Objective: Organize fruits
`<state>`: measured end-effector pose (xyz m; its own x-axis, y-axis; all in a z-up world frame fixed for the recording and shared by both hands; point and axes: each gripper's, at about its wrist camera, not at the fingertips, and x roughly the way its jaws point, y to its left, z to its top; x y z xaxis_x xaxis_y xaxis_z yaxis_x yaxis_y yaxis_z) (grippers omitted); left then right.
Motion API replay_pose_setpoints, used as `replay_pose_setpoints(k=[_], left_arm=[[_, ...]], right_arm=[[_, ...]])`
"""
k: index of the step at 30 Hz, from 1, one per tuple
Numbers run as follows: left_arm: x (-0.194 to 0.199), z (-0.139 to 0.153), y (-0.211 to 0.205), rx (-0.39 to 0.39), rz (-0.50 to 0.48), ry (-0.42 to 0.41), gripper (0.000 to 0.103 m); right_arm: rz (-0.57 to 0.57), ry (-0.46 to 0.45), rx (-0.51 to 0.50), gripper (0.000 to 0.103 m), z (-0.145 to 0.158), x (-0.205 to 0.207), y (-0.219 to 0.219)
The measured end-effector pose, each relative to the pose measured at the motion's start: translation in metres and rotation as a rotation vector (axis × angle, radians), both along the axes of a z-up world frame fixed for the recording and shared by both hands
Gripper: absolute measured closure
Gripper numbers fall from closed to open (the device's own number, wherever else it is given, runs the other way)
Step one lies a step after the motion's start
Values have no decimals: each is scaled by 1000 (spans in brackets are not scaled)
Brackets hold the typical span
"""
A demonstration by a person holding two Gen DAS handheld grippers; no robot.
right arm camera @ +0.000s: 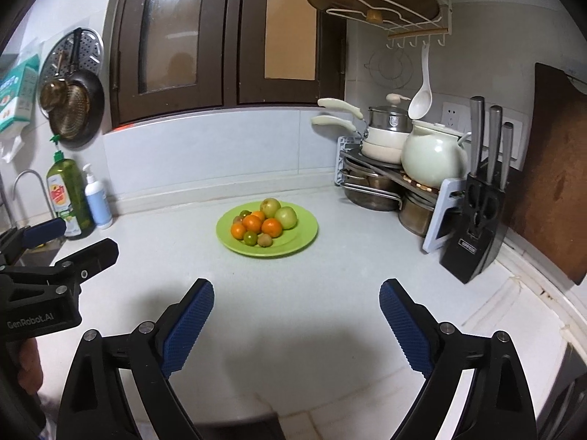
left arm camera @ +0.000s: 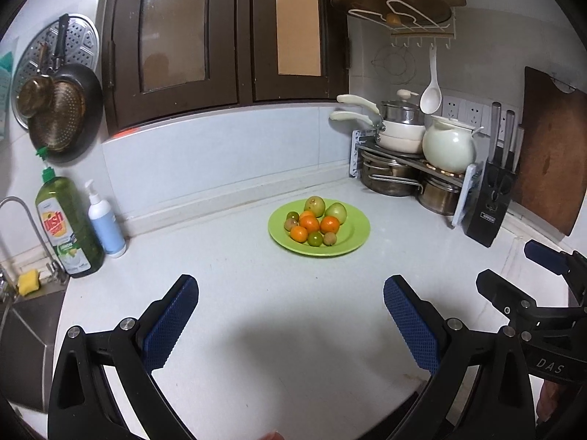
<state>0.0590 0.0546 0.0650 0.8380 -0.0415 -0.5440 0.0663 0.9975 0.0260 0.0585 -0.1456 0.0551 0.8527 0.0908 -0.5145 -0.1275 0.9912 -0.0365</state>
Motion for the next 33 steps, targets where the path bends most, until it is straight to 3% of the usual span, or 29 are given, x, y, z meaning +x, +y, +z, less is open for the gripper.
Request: replay_pose_setpoints(k=[13,33], left_arm=[[-41,11,-18,9,22,-35,0],[-55,12,-28,18,36,-41,0]], right_arm=[[23,0,31,11,3,-35,-21],[35,2,42,11,2,-45,-27]])
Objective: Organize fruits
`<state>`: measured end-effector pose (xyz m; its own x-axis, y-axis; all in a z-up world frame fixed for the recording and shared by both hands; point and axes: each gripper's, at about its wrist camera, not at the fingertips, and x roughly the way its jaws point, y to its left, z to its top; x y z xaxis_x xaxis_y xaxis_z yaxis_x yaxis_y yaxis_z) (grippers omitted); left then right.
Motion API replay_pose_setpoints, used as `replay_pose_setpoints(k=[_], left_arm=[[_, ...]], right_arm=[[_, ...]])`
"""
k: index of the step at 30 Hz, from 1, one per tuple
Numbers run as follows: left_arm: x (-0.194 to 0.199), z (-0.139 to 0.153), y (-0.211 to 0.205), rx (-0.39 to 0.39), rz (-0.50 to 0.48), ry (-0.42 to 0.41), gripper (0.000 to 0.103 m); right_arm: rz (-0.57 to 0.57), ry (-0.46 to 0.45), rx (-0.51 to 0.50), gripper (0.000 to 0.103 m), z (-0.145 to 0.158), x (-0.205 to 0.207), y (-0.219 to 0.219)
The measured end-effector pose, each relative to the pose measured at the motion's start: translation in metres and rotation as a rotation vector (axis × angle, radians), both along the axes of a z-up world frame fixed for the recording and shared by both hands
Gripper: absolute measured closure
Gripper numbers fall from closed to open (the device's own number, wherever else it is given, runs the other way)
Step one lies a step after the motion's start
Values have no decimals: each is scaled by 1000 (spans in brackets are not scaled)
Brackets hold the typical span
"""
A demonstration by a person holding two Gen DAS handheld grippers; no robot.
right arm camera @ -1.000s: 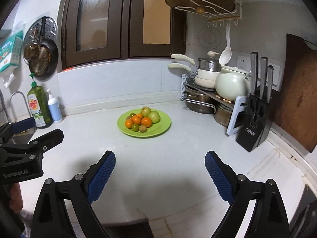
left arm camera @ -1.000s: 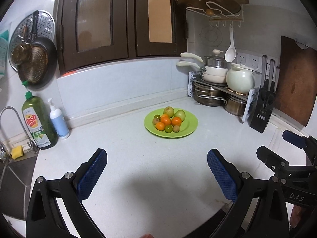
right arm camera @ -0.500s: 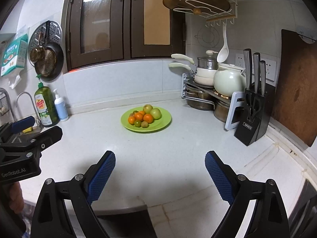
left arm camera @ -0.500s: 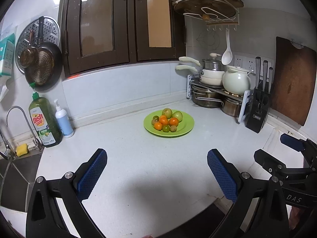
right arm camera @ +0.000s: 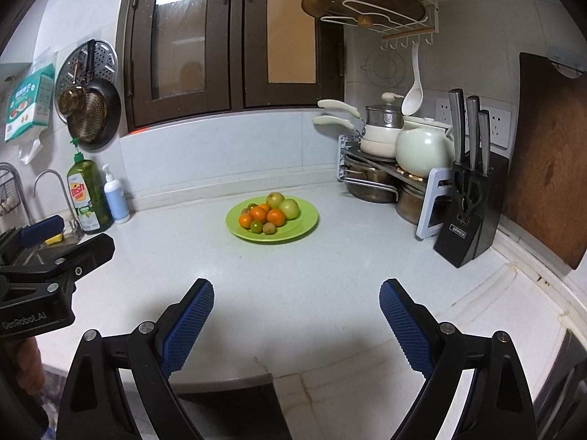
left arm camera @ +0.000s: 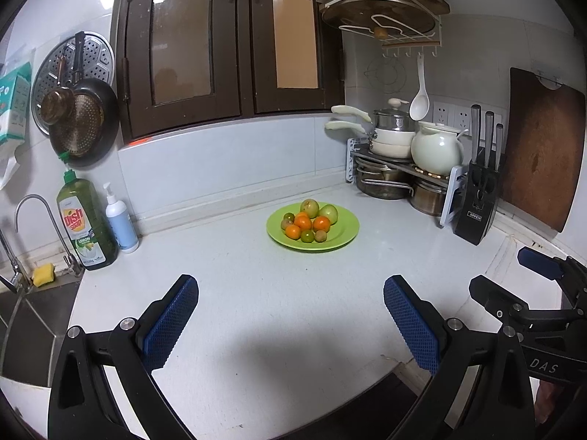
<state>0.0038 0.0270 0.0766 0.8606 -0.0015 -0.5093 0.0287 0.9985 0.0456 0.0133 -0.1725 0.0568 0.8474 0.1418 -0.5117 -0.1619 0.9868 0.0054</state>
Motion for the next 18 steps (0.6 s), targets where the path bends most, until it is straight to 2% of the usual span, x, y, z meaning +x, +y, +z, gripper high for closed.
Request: replay_pose_setpoints(k=[18], left_arm=[[-6,2,-5,1,3,-7,0]], right_arm=[[4,-8,2,11,4,-4,-6]])
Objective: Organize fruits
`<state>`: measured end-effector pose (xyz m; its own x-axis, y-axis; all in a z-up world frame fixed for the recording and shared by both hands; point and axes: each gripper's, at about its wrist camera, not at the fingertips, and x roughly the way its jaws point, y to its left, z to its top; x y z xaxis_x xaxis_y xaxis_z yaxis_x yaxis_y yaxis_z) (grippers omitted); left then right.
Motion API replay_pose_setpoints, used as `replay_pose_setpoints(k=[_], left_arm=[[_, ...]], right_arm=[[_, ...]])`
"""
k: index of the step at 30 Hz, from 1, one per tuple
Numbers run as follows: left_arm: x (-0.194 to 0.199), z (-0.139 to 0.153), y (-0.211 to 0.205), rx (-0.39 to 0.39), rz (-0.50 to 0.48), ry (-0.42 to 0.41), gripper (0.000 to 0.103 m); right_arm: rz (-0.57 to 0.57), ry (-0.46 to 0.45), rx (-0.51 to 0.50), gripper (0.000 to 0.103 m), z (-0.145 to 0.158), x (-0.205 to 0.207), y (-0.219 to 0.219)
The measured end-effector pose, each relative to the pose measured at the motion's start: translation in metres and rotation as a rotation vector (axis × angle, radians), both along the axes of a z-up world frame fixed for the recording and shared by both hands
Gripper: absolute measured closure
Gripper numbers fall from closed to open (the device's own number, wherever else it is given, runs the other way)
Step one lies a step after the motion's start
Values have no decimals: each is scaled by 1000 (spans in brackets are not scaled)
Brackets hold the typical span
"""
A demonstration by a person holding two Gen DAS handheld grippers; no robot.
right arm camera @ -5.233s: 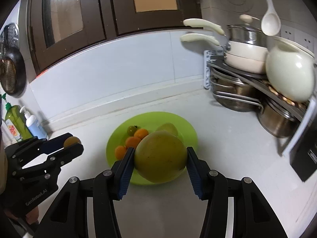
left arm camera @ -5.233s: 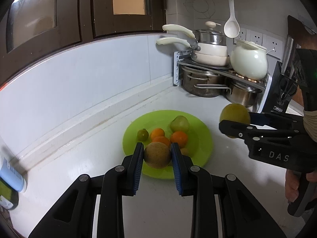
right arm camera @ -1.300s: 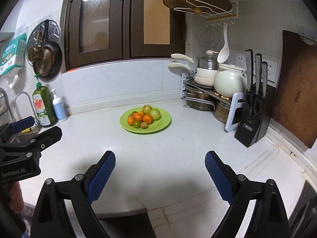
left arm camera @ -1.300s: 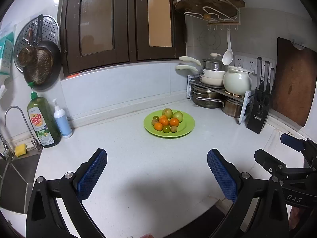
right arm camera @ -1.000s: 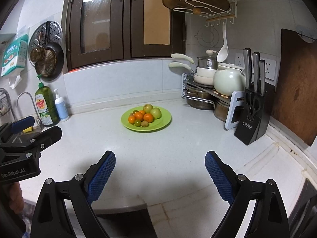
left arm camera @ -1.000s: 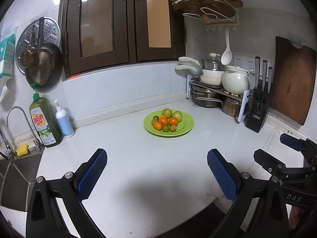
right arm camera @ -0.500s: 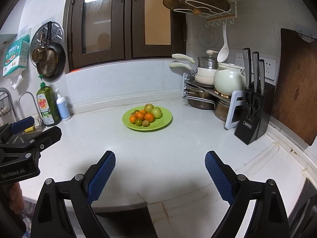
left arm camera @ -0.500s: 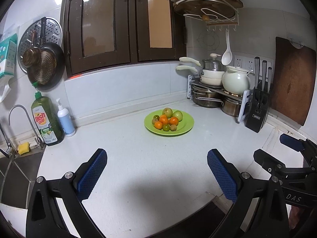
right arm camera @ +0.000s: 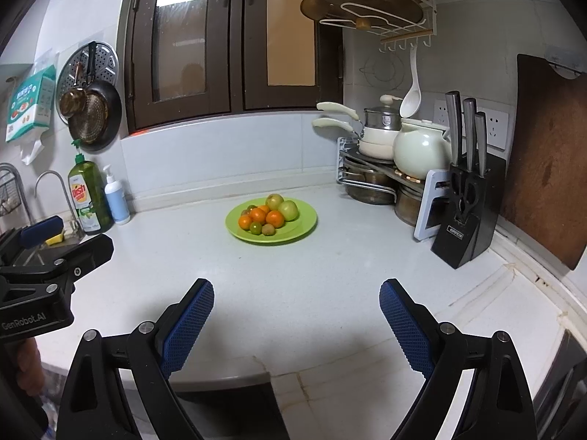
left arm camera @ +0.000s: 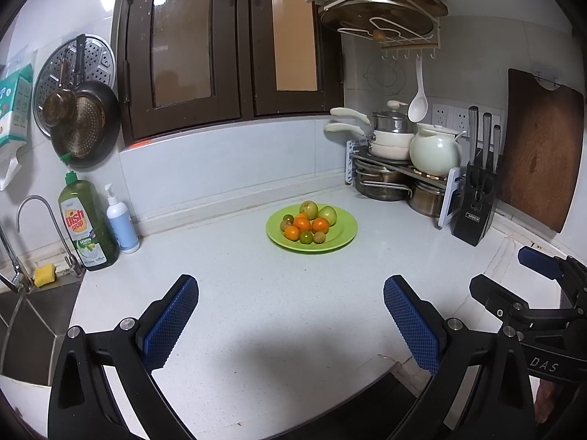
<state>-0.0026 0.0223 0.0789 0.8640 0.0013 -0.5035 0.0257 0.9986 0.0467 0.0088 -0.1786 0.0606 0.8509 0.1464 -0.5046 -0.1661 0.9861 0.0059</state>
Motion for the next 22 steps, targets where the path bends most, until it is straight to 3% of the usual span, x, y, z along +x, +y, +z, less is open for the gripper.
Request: replay_pose_setpoints(k=[22], left_arm=[[3,-3,-2,0,1,10,0]], right_arm=[[1,4,1,11,-2,1,-1]])
